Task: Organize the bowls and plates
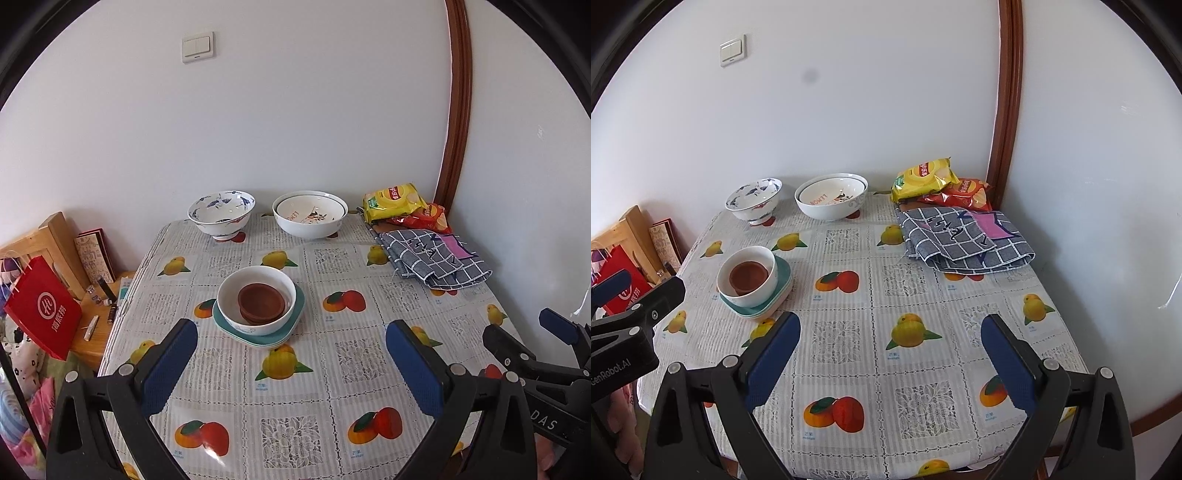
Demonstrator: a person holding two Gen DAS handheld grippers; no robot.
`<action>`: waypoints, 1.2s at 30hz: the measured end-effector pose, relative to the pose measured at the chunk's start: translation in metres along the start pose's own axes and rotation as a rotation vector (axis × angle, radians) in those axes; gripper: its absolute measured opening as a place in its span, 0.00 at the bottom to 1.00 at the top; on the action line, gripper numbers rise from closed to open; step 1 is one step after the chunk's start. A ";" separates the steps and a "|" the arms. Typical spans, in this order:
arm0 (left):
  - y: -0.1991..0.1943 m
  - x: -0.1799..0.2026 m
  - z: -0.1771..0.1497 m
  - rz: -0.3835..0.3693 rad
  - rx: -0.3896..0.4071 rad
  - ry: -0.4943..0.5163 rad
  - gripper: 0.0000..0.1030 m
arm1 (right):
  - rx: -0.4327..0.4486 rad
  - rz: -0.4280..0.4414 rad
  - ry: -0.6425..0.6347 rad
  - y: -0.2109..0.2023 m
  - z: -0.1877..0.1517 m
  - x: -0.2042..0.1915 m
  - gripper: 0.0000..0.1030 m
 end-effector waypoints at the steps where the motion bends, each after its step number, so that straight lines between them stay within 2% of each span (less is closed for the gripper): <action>1: 0.000 0.000 0.000 0.000 -0.002 0.000 1.00 | 0.002 0.000 0.000 0.000 0.000 0.000 0.94; 36: 0.000 -0.004 0.000 0.000 -0.003 -0.022 1.00 | 0.013 0.000 0.001 -0.005 0.000 -0.004 0.94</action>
Point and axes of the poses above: each gripper's, at about its wrist camera, not at the fingertips, and y roughly the way its jaws point, x to its right, z to its top, the point moved 1 cm from there along y, roughly the way its jaws point, and after that the axes turned 13 degrees about y, right-handed, at the moved point
